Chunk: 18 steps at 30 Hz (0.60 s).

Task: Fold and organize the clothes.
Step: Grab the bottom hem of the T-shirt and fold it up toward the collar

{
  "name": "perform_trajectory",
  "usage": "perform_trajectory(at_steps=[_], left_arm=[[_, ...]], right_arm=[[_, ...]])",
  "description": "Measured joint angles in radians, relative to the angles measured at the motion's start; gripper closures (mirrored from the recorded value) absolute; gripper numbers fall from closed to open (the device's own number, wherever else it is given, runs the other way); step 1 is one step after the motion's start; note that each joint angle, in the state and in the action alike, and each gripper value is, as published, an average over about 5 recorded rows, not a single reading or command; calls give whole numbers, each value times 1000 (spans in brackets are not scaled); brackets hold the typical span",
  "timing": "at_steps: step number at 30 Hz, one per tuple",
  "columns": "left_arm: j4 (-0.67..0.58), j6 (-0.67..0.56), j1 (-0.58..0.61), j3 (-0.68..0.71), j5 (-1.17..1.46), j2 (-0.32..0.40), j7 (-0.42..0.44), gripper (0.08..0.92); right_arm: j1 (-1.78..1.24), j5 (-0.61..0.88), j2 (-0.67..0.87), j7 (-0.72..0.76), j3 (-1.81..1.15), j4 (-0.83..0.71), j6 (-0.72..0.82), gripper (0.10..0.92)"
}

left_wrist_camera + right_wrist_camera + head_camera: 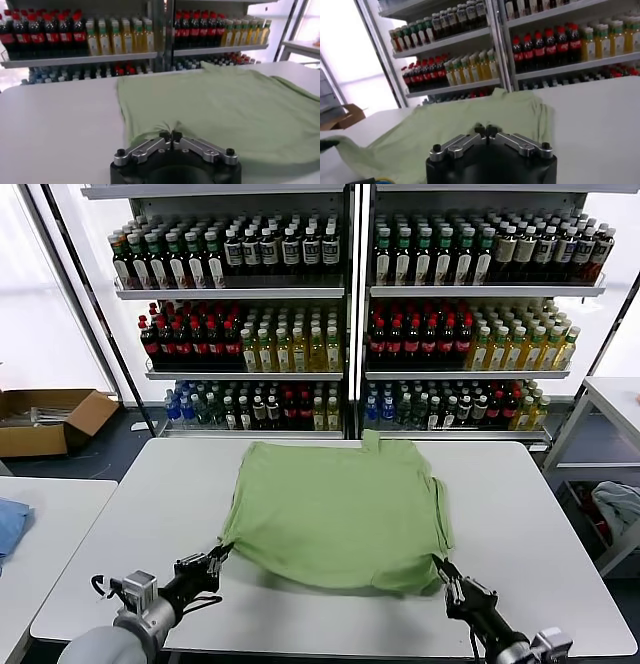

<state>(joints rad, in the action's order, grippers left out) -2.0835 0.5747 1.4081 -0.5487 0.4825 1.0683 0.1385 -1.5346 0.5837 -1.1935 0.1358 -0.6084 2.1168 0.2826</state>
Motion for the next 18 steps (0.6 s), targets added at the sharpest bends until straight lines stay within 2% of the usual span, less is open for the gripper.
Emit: perform_trajectory(at_steps=[8,18], left_arm=[[149,-13,-169,67,49,-4,5,915],[346,-28,-344,149,74,31,-17,909]], right_arm=[[193,37,50,-32,73,-140,18,918],[402,31,53,-50,185,-332,31,900]])
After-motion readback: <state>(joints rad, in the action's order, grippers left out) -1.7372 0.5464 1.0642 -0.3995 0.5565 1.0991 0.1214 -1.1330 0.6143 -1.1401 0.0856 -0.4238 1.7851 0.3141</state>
